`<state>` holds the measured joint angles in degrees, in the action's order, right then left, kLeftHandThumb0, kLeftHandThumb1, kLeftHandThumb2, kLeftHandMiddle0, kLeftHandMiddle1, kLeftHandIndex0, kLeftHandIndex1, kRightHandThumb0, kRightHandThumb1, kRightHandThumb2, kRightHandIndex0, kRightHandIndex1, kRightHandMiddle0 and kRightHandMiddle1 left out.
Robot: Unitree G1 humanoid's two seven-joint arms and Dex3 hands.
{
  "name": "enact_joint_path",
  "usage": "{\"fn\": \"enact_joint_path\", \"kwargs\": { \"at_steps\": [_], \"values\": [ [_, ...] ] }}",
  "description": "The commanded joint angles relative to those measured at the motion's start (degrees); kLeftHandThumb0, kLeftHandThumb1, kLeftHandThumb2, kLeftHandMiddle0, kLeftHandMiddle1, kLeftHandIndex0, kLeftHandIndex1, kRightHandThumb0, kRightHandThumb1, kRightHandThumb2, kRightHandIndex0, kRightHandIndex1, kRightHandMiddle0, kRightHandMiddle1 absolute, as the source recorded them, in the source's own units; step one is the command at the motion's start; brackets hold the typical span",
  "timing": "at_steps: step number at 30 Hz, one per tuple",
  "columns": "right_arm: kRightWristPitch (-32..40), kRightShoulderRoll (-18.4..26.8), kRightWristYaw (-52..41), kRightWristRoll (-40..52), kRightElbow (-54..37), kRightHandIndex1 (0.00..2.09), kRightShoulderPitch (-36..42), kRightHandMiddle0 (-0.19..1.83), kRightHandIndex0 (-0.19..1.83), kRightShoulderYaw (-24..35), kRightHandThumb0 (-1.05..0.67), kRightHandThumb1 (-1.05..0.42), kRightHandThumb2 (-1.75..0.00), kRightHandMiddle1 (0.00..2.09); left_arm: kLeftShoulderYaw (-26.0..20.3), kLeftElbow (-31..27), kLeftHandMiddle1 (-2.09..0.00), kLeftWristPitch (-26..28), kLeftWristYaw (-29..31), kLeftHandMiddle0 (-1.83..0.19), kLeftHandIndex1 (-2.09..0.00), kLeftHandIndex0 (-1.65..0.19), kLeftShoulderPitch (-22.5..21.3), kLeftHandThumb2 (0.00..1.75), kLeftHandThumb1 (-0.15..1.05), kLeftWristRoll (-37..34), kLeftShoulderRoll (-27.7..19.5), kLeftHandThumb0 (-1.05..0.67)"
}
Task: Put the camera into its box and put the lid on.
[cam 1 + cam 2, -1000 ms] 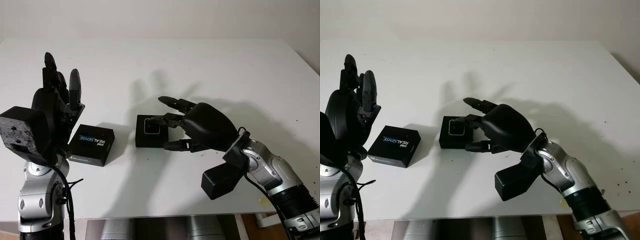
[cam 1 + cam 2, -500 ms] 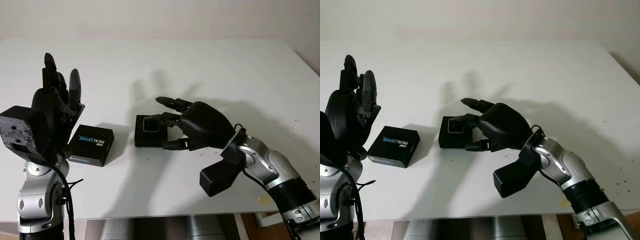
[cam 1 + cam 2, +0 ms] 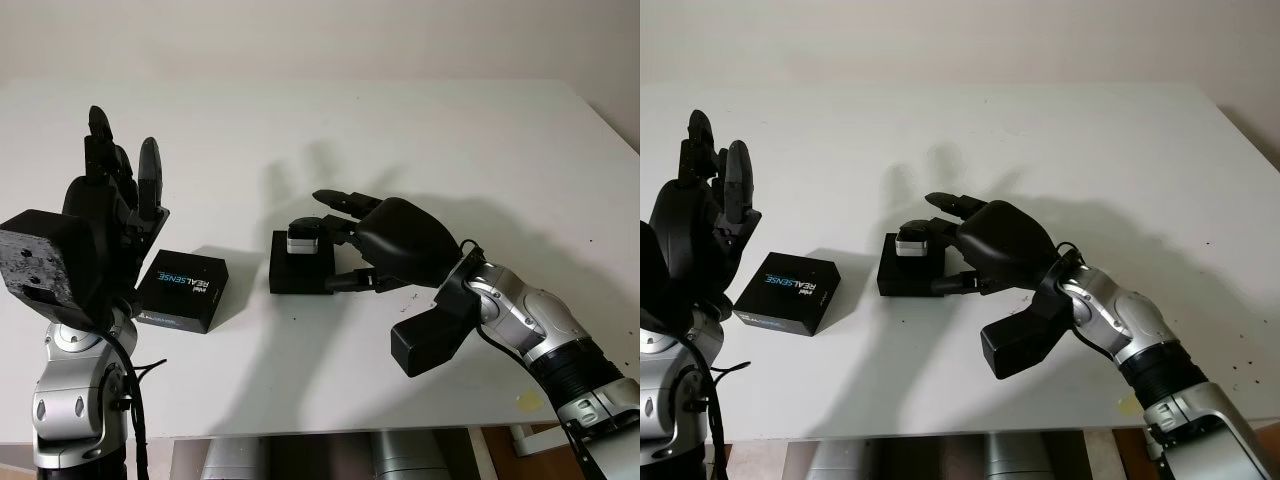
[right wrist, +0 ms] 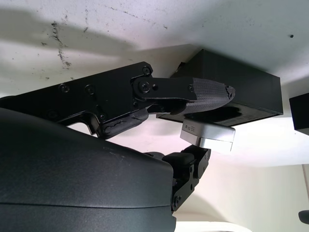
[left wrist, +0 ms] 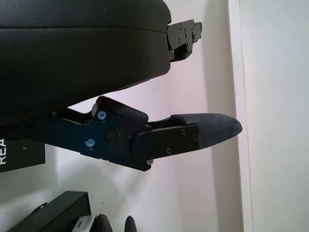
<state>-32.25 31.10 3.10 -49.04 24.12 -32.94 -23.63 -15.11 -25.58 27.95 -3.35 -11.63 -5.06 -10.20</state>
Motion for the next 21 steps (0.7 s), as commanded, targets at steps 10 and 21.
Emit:
{"fn": "enact_joint_path", "kwargs": {
  "at_steps": [10,21],
  "values": [
    [-5.3,0.5,-11.8,16.4,-0.2,0.09,1.3,0.52,0.35,2.4,-0.7,-1.05,-0.35,0.32,-0.2,-1.3,0.0,-0.2,0.0,0.19,0.0,0.19,0.2,0.54,1.05,0.3,-0.1,-0.74],
    [-6.8,1.3,-16.3,21.4,-3.6,0.07,1.8,0.48,0.36,5.7,-0.67,-1.05,-0.33,0.42,-0.1,-0.5,0.0,-0.5,0.0,0.19,0.0,0.19,-0.2,0.55,1.05,0.2,-0.1,-0.74]
  ]
}}
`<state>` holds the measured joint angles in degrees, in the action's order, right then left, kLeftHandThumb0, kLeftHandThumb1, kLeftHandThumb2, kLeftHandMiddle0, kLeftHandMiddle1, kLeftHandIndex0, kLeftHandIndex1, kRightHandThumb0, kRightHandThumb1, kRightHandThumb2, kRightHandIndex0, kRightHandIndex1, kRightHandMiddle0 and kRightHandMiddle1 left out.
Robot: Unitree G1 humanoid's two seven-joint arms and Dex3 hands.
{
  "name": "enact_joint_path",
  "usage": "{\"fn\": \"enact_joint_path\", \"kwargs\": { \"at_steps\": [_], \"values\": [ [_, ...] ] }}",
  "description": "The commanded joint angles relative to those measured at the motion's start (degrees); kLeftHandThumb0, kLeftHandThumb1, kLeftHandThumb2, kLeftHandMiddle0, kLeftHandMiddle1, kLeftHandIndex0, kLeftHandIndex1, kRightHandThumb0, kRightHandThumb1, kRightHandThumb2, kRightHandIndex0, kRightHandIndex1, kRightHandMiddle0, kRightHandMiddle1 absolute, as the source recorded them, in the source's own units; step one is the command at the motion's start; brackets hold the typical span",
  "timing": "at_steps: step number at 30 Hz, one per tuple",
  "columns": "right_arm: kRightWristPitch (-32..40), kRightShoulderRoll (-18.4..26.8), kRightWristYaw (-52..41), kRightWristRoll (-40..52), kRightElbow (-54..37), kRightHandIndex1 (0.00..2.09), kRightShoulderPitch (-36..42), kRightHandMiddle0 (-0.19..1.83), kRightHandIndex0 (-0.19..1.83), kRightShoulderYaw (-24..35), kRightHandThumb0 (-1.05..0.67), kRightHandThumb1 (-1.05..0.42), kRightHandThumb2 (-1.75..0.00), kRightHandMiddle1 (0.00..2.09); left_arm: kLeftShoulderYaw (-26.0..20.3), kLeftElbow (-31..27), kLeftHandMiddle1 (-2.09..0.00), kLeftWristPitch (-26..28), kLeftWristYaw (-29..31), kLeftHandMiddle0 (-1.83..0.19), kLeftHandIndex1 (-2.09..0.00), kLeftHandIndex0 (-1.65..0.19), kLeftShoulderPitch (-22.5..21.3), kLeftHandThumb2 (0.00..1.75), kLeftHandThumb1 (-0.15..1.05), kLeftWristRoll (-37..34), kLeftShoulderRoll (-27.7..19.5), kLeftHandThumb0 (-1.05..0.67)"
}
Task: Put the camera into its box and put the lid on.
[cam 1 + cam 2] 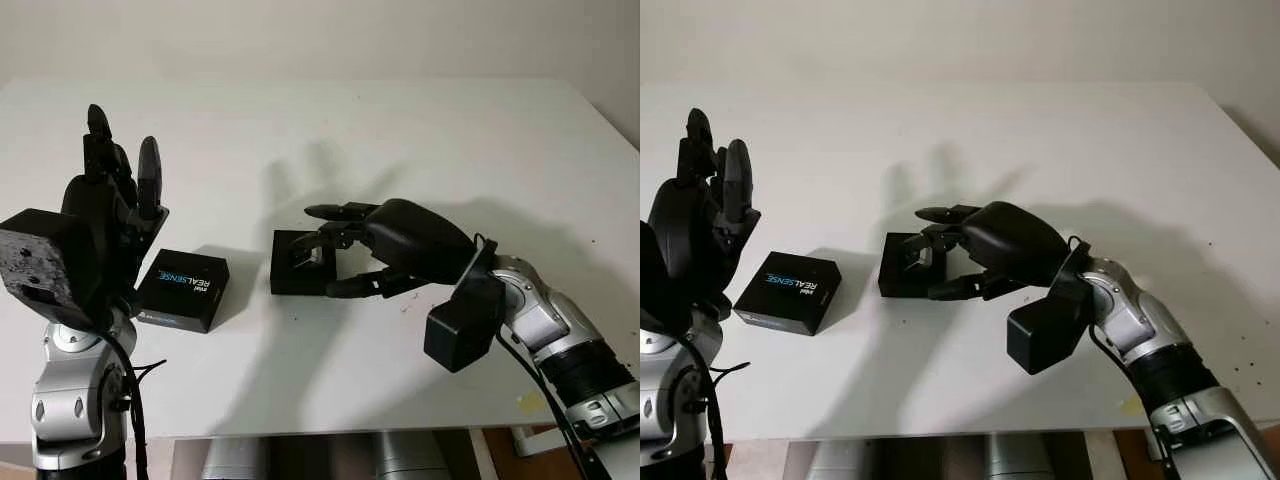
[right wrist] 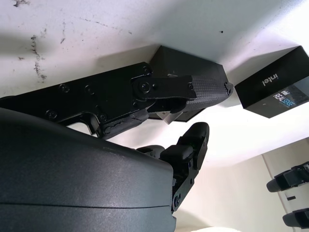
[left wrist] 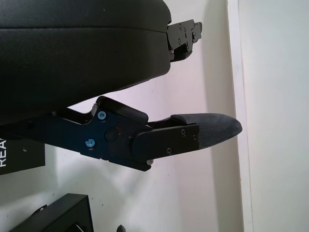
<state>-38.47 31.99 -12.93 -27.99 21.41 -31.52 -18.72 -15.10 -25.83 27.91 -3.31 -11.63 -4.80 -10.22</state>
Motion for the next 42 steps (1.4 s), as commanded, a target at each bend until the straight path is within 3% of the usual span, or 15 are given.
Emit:
{"fn": "enact_joint_path", "kwargs": {
  "at_steps": [1,7,11,18,25,37,42],
  "values": [
    [-0.6,0.5,-0.4,0.3,-1.0,0.07,0.4,0.47,0.36,0.9,-0.67,-1.05,-0.33,0.42,-0.1,-0.3,0.0,-0.4,-0.1,0.19,0.0,0.19,-0.2,0.55,1.05,0.0,-0.1,-0.74],
    [0.1,0.0,-0.5,1.1,-1.5,0.06,0.9,0.37,0.35,1.9,-0.66,-1.05,-0.31,0.42,-0.1,-0.5,-0.01,-0.2,-0.1,0.19,0.0,0.19,-0.3,0.55,1.05,0.1,-0.2,-0.73],
    [2.2,-1.4,0.1,3.5,-1.7,0.06,0.5,0.3,0.35,3.9,-0.63,-1.05,-0.17,0.37,-0.1,-0.5,0.0,0.0,0.0,0.19,0.0,0.19,-0.5,0.55,1.05,-0.1,-0.2,-0.73],
    [15.3,-5.4,2.1,3.6,-8.6,0.06,1.3,0.29,0.36,7.5,-0.61,-0.97,-0.05,0.38,-0.1,-0.1,0.0,-0.4,0.3,0.19,0.0,0.19,-0.5,0.55,1.05,-0.1,-0.4,-0.73],
    [22.2,-8.5,5.6,0.5,-14.1,0.05,5.6,0.3,0.35,7.4,-0.6,-0.93,-0.04,0.4,0.1,0.5,0.0,-1.1,0.2,0.19,0.0,0.19,-0.7,0.55,1.05,-0.2,0.0,-0.72],
    [23.2,-10.2,7.5,-2.5,-15.8,0.03,10.5,0.32,0.28,5.4,-0.65,-0.94,-0.05,0.46,0.1,1.2,0.0,-2.1,0.0,0.19,0.0,0.19,-0.7,0.55,1.05,-0.6,0.4,-0.72],
    [22.6,-9.9,7.2,-2.4,-17.1,0.04,12.7,0.25,0.26,5.2,-0.66,-0.94,-0.05,0.65,0.1,1.3,0.0,-2.2,-0.2,0.19,0.0,0.19,-0.8,0.54,1.05,-0.7,0.5,-0.72]
  ]
}}
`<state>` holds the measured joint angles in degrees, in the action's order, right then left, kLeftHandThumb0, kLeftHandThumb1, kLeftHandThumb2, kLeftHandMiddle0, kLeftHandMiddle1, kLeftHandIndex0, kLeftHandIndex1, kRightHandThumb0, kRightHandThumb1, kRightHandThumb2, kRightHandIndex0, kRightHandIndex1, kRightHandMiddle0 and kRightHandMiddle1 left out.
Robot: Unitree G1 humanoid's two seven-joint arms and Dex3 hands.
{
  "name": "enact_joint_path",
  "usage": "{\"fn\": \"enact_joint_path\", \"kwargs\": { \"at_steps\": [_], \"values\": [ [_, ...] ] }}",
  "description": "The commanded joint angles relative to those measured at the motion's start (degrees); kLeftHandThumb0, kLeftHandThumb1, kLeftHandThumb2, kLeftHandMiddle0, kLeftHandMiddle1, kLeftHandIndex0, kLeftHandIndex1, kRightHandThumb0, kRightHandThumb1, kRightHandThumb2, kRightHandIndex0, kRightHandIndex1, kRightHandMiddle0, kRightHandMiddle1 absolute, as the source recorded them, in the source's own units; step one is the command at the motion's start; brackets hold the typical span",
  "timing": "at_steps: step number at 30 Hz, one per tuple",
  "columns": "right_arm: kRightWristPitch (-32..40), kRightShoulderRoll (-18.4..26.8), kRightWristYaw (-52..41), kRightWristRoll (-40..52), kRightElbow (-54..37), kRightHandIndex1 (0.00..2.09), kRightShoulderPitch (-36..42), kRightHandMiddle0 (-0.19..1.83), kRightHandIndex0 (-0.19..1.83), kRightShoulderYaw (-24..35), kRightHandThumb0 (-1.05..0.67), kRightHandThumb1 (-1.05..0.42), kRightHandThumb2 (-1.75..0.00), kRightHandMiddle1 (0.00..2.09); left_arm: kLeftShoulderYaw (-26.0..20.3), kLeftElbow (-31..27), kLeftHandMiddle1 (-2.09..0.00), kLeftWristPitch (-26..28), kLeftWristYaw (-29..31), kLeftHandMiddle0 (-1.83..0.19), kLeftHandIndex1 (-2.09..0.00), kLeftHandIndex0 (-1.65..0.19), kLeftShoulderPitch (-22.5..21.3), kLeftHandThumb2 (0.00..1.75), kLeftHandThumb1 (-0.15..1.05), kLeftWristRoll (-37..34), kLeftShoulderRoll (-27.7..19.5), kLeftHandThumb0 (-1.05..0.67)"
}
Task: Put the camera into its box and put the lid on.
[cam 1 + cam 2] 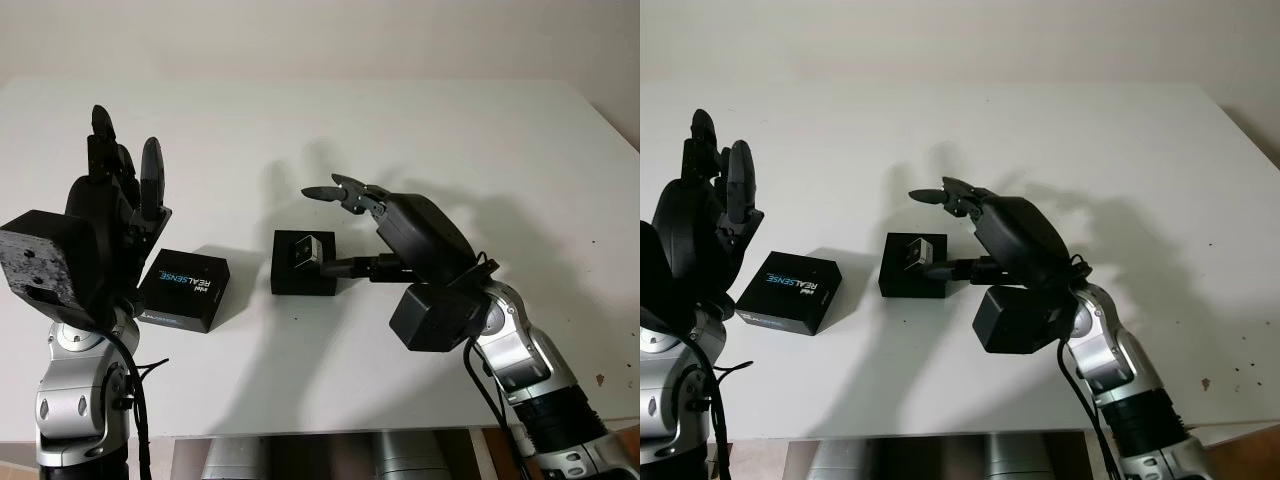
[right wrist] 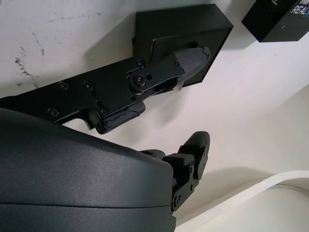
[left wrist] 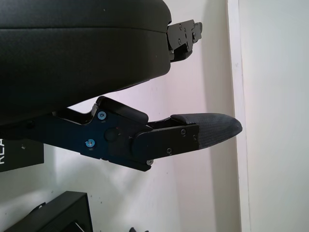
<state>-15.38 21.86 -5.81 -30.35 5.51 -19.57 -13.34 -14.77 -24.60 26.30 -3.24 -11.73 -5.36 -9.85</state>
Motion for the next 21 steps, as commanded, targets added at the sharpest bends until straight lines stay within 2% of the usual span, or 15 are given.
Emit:
{"fn": "enact_joint_path", "kwargs": {
  "at_steps": [1,9,21],
  "values": [
    [-0.6,0.3,0.1,0.0,-1.3,0.04,1.2,0.24,0.26,-0.2,-0.66,-0.94,-0.05,0.66,-0.2,0.1,0.0,-0.7,-0.2,0.19,0.0,0.19,-0.6,0.54,1.05,-0.1,0.0,-0.72],
    [-1.7,-0.2,4.3,-3.7,0.6,0.06,2.4,0.25,0.3,-1.0,-0.65,-0.94,-0.05,0.71,-0.2,0.3,0.0,-0.7,-0.2,0.19,0.0,0.19,-0.7,0.55,1.05,0.1,0.0,-0.72],
    [0.6,-2.7,10.7,-8.0,5.0,0.05,0.5,0.23,0.3,-2.5,-0.62,-0.95,-0.06,0.85,-0.2,0.5,0.0,-0.6,0.1,0.19,0.0,0.19,-0.8,0.54,1.05,0.2,-0.7,-0.73]
  ]
}}
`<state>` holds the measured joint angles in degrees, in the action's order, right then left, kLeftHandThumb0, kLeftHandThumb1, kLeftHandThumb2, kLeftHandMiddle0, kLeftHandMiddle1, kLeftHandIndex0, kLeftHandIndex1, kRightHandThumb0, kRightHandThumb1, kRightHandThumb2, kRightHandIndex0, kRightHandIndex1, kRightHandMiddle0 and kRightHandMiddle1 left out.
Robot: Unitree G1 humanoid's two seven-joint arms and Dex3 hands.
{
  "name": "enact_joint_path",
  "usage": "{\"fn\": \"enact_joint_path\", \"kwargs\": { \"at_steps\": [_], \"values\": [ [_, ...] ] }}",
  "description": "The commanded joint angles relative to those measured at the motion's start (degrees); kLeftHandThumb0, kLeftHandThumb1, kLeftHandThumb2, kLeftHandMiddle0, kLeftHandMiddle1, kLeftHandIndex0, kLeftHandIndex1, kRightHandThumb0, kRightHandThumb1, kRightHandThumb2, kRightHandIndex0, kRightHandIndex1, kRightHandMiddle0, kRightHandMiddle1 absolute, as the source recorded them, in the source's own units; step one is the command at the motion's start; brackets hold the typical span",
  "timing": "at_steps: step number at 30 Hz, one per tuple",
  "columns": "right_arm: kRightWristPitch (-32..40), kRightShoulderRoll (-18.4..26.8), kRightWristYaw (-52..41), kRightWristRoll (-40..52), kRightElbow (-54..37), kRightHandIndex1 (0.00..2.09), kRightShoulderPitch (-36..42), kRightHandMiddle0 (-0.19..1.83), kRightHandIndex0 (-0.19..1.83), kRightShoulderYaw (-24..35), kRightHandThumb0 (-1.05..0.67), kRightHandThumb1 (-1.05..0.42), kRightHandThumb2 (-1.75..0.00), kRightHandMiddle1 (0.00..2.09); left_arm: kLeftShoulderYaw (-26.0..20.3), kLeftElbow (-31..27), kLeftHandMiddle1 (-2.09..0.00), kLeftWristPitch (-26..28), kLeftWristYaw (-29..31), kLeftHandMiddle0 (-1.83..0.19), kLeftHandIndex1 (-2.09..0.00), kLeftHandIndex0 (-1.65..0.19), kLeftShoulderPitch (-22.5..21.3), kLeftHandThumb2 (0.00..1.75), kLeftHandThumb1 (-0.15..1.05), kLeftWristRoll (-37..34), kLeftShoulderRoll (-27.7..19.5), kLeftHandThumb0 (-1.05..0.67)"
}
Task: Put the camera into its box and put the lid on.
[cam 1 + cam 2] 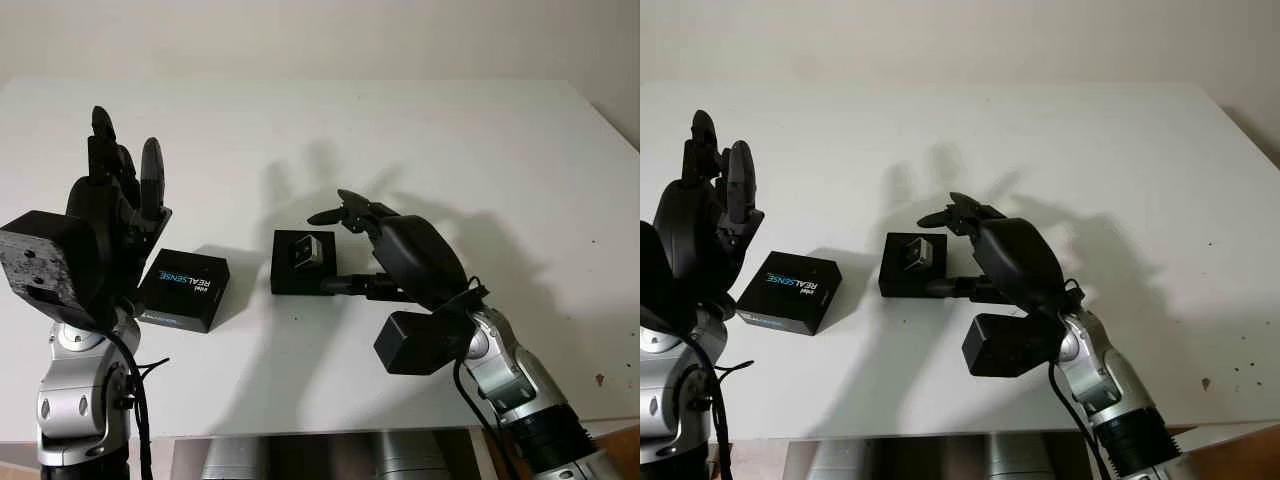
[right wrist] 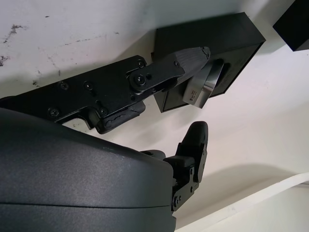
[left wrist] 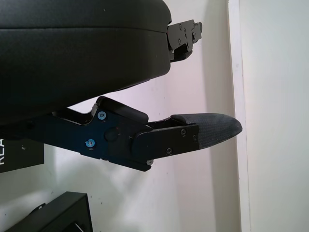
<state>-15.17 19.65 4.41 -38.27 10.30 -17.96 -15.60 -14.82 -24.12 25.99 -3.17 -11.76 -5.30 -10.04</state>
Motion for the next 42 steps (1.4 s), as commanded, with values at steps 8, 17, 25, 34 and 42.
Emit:
{"fn": "enact_joint_path", "kwargs": {
  "at_steps": [8,17,25,34,42],
  "values": [
    [2.2,-2.6,-1.3,2.7,1.2,0.06,-2.2,0.21,0.31,-0.1,-0.64,-0.95,-0.05,0.9,-0.2,0.0,0.0,-0.4,-0.2,0.19,0.0,0.19,-0.9,0.54,1.05,0.0,-0.3,-0.71],
    [3.6,-3.3,-4.1,5.6,-0.1,0.07,-1.9,0.23,0.33,0.1,-0.63,-0.93,-0.05,0.95,0.0,0.0,-0.02,-0.2,-0.2,0.19,0.0,0.19,-0.9,0.53,1.05,0.5,-0.5,-0.73],
    [3.3,-3.2,-3.9,4.8,0.4,0.07,-1.7,0.23,0.33,-0.6,-0.64,-0.93,-0.05,0.99,0.1,-0.5,0.0,-0.1,-0.1,0.19,0.0,0.19,-0.6,0.54,1.05,0.4,-0.5,-0.72],
    [4.8,-4.2,-2.6,3.8,1.1,0.07,-1.8,0.21,0.34,-1.0,-0.63,-0.96,-0.06,1.02,-0.2,-0.1,0.0,-0.4,0.1,0.19,0.0,0.19,-0.6,0.54,1.05,-0.1,-0.3,-0.72],
    [10.1,-6.7,-5.5,7.3,0.1,0.07,-2.2,0.23,0.35,-0.1,-0.63,-0.96,-0.06,1.01,-0.3,-0.2,0.0,-0.4,0.0,0.19,0.0,0.19,-0.5,0.53,1.05,-0.2,-0.4,-0.73]
  ]
}}
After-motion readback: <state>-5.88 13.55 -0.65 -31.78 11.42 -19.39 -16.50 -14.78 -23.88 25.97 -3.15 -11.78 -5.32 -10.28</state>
